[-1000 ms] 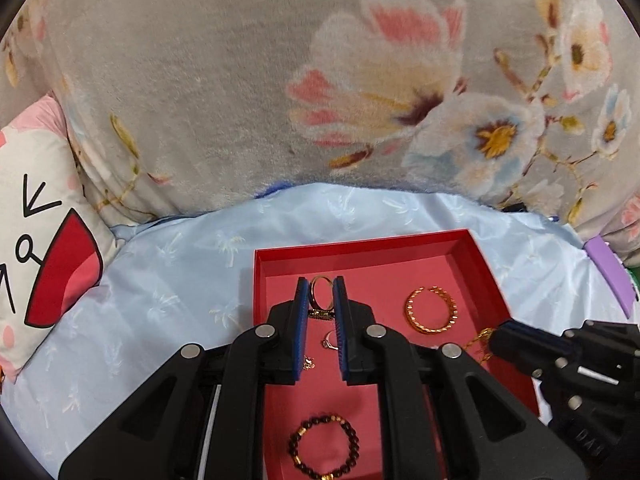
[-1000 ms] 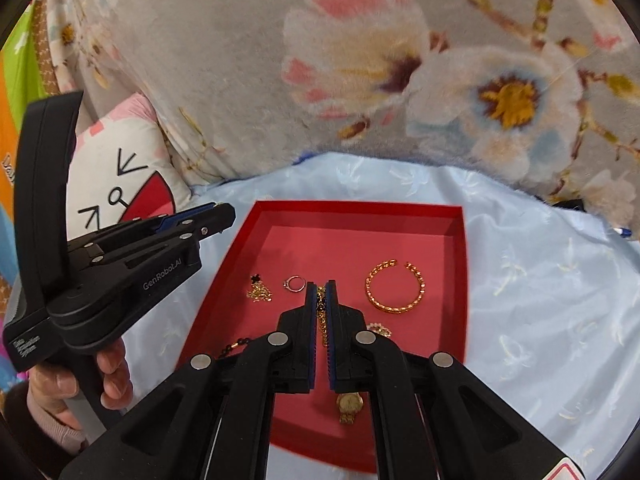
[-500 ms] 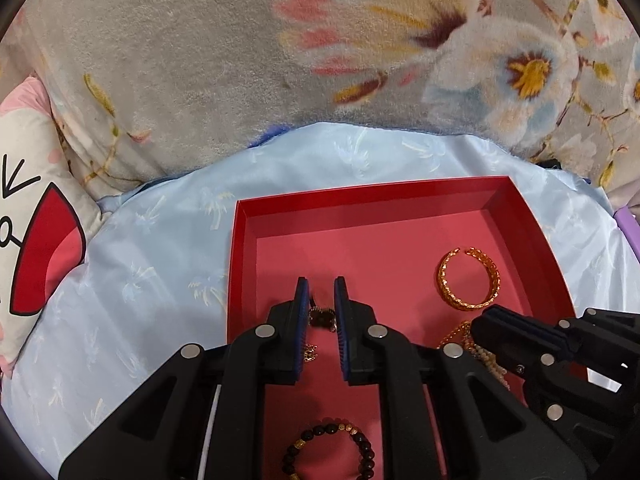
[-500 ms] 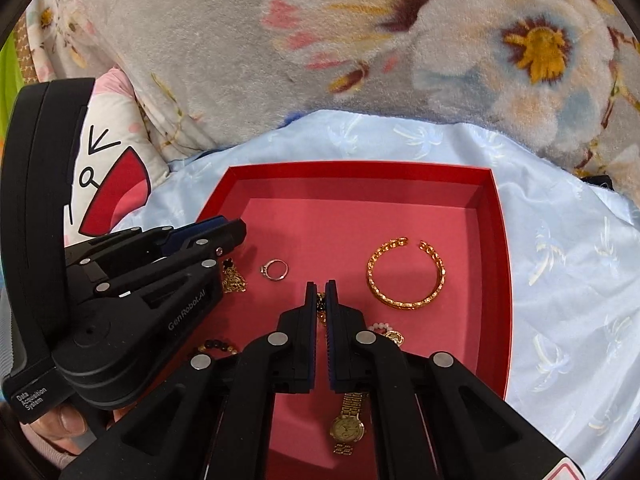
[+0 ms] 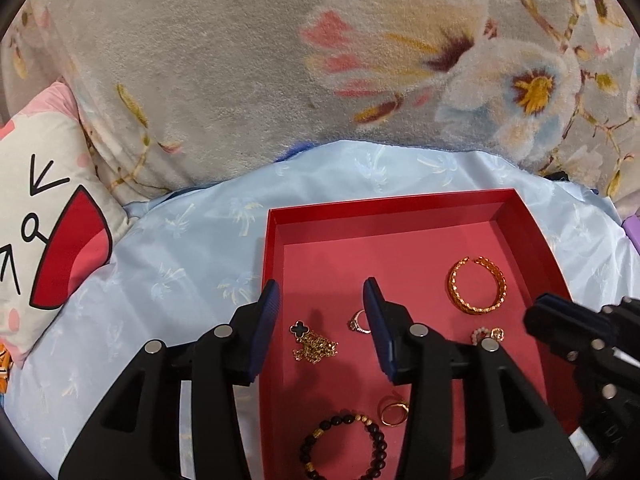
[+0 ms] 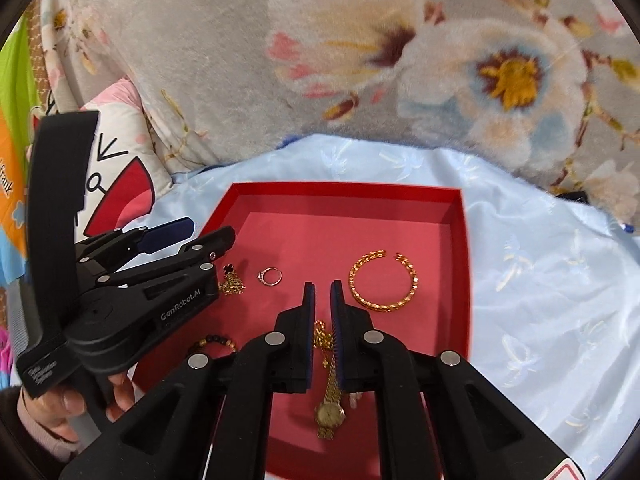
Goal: Organize jewelry
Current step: 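Open the left gripper to drop the ring while the right gripper releases the chain, then move both grippers down to the two gold hoop earrings on the cloth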
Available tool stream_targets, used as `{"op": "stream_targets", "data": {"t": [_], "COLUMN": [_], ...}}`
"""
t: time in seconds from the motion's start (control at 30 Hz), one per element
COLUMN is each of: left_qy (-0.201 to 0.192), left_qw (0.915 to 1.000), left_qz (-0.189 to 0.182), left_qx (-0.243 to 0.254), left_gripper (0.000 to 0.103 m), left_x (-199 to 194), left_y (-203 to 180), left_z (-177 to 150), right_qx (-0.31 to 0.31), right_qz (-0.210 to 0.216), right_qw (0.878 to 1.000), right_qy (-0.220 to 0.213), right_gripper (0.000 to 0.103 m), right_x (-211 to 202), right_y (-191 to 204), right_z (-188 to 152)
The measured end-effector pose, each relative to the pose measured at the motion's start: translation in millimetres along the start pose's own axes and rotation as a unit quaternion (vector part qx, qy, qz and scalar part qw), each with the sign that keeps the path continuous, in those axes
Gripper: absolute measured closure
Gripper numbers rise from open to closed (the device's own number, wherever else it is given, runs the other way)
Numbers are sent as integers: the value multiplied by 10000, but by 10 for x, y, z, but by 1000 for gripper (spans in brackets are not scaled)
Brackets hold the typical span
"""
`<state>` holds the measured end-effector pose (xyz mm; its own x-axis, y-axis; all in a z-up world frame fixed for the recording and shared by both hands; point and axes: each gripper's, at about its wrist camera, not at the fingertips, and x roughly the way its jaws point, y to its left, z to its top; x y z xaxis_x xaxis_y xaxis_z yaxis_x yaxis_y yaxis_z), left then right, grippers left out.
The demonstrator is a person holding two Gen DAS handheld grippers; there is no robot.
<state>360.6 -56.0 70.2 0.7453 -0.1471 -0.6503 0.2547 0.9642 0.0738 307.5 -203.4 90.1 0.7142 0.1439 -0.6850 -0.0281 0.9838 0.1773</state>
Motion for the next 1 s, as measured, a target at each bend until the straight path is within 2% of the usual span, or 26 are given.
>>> {"op": "stream_targets", "data": {"t": [0.27,0.43,0.67,0.77,0.87,1.0], "left_qy": [16,46,87,87,165,301], "left_qw": [9999,9997,9993,9993,9991,9988], "left_qz": [-104,-177,-309,-330,-375,-367], "left_qx": [-106,-154,-186,-148,-148,-103], "left_gripper": [60,60,51,41,40,40], "left_x": [-261,-467,-809,-961,-1080,-1144], "left_y": [29,19,10,-4,-16,-67], "left_z": [-192,-387,-700,-884,-1110,-1418], "right_qx": [21,90,113,123,82,-69], "right_qz": [37,120,259,325,302,224], "right_qw": [9997,9996,9996,9994,9995,9992], "right_qy": [-226,-252,-88,-26,54,313], "right_gripper": [78,74,73,68,61,60], "right_x": [-468,-700,-930,-1065,-1171,-1156], "right_y": [-42,-46,21,31,50,130], "right_z": [-212,-461,-924,-1146,-1385,-1691]}}
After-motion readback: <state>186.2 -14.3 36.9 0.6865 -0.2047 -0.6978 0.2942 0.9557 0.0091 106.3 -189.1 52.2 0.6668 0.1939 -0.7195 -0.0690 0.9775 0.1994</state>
